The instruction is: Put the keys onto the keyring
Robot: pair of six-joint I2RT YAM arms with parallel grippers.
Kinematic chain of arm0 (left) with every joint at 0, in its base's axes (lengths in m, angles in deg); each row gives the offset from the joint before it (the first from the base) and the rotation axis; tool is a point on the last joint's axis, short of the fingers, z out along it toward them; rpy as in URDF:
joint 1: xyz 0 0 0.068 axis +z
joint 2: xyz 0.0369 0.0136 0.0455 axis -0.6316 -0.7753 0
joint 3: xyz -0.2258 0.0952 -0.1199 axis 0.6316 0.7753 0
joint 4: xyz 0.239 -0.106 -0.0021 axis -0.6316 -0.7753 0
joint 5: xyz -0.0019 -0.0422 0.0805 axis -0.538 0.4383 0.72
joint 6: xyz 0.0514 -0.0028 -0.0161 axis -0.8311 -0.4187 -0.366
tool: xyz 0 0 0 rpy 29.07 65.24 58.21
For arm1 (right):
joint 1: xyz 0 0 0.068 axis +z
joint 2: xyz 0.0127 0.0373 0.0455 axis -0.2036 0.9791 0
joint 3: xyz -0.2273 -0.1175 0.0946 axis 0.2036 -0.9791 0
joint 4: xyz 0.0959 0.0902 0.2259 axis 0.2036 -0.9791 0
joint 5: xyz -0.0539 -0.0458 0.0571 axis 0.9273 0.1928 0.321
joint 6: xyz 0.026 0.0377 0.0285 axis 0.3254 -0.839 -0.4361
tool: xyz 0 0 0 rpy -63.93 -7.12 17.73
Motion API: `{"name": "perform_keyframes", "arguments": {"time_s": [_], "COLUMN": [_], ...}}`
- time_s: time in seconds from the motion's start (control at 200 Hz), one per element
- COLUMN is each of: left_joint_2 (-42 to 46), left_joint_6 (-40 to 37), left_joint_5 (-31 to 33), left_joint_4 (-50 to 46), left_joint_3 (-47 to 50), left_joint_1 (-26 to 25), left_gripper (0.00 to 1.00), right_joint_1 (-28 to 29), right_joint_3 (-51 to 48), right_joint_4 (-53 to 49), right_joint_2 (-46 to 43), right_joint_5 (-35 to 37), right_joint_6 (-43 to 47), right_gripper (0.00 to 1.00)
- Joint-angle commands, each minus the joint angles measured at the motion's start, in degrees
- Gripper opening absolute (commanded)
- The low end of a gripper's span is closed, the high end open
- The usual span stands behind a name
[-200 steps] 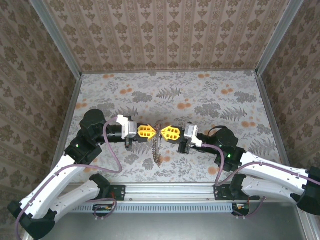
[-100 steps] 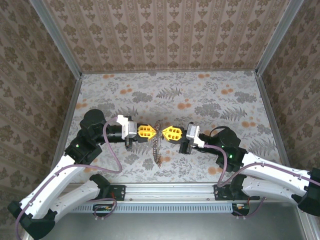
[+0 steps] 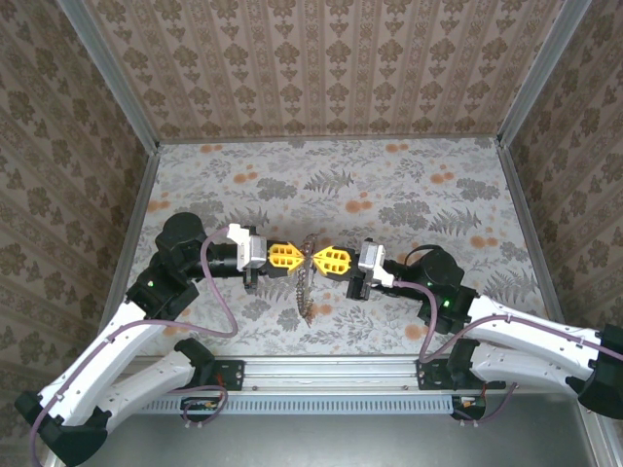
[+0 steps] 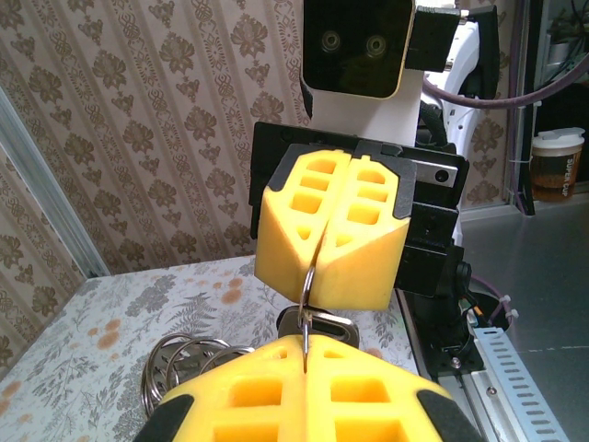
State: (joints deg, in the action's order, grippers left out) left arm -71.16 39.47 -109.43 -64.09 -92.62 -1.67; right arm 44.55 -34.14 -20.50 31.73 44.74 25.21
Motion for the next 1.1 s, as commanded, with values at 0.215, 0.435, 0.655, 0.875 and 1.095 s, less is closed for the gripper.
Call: {"name": "perform_keyframes", "arguments": {"time_s": [0.215, 0.435, 0.655, 0.875, 1.095], "left_joint_2": [0.70, 0.67, 0.66, 0.80, 0.83], "left_joint_6": [0.78, 0.79, 0.84, 0.87, 0.86], "left_joint_5": [-1.49, -1.56, -1.64, -1.76, -1.86], "left_joint_4": [3.10, 3.19, 3.17, 3.18, 3.18], "left_joint_3": [-0.10, -0.13, -0.14, -0.21, -0.16], "left_joint_1": [-0.20, -0.19, -0.14, -0.25, -0.21], "left_gripper": [0.00, 0.00, 0.00, 0.00, 0.00], "right_joint_1": [0.31, 0.36, 0.31, 0.31, 0.31], "right_joint_3": [0.06, -0.01, 0.48, 0.76, 1.11], "right_joint_4": [1.07, 0.86, 1.10, 0.88, 0.63], "right_joint_2": [-1.62, -1.83, -0.67, -0.33, 0.03], "right_joint_5": [-1.33, -1.45, -1.69, -0.92, -0.79], "right_joint_6": [-0.36, -0.54, -0.72, -0.40, -0.14], "right_gripper": [0.00, 0.00, 0.00, 0.00, 0.00]}}
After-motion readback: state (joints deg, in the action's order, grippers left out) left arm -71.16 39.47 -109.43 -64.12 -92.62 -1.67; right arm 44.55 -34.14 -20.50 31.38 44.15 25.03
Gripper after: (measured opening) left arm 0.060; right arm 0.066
